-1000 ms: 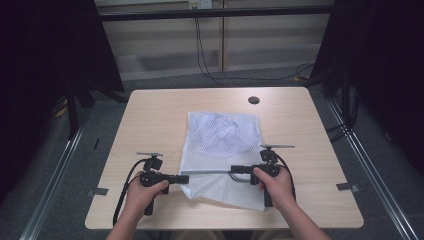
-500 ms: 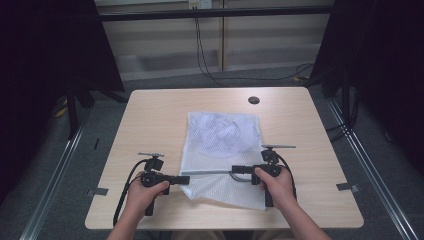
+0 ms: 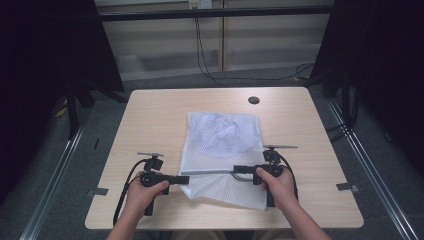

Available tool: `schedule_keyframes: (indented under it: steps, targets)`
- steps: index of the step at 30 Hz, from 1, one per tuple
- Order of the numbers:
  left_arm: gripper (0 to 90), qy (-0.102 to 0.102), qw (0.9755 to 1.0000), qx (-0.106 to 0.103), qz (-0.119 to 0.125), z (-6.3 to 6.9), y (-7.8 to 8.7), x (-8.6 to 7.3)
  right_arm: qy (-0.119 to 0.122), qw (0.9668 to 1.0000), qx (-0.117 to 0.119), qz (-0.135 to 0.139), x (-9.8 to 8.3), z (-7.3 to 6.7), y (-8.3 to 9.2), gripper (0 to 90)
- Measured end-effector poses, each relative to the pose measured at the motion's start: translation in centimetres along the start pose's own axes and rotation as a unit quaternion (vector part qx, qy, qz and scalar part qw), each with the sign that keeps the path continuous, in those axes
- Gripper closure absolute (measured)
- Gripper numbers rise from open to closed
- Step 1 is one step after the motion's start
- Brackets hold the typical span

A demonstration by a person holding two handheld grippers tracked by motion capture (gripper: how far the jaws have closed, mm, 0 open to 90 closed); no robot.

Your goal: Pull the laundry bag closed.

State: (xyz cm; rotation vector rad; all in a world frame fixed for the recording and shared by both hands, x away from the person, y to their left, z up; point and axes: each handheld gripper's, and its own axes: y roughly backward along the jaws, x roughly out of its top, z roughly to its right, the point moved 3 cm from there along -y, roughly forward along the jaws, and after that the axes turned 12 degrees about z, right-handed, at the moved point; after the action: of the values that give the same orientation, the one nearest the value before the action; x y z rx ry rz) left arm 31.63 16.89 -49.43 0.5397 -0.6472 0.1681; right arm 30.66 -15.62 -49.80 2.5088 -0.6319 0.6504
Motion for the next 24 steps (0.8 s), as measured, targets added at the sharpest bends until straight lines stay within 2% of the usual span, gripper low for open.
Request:
schedule_keyframes:
  steps: [4, 10, 14, 15, 16, 18, 20, 21, 22, 24]
  targets:
    - [87.8, -0.004, 1.0000, 0.000, -0.001, -0.01, 0.05, 0.00, -0.001, 1.0000, -0.001, 0.004, 0.16, 0.14, 0.25, 87.7]
    - [87.8, 0.000, 1.0000, -0.001, -0.003, 0.02, 0.04, -0.07, -0.001, 1.0000, -0.001, -0.001, 0.07, 0.14, 0.25, 87.7]
    - [87.9, 0.003, 1.0000, 0.000, -0.001, 0.03, 0.12, -0.06, -0.003, 1.0000, -0.008, 0.005, 0.18, 0.39, 0.42, 87.7]
    - [87.8, 0.009, 1.0000, -0.002, 0.001, 0.12, 0.10, -0.06, -0.002, 0.9999, -0.007, 0.007, 0.24, 0.49, 0.51, 87.7]
    - [87.8, 0.003, 1.0000, -0.001, -0.001, 0.05, 0.11, -0.06, -0.004, 1.0000, -0.004, 0.007, 0.27, 0.52, 0.55, 87.7]
    - [87.8, 0.007, 1.0000, -0.001, 0.000, 0.12, 0.07, -0.10, -0.005, 1.0000, -0.006, 0.005, 0.26, 0.48, 0.58, 87.7]
    - [87.8, 0.000, 1.0000, 0.001, -0.001, 0.01, 0.14, -0.07, -0.002, 1.0000, -0.006, 0.005, 0.23, 0.53, 0.53, 87.7]
    - [87.8, 0.008, 1.0000, -0.004, -0.002, 0.09, 0.14, -0.09, -0.003, 1.0000, -0.007, 0.002, 0.23, 0.55, 0.58, 87.7]
    - [87.8, 0.002, 1.0000, -0.002, -0.002, 0.03, 0.14, -0.07, -0.005, 1.0000, -0.005, 0.003, 0.26, 0.59, 0.59, 87.7]
    - [87.8, 0.007, 1.0000, -0.005, -0.002, 0.14, 0.07, -0.12, -0.008, 1.0000, -0.005, 0.003, 0.30, 0.58, 0.67, 87.7]
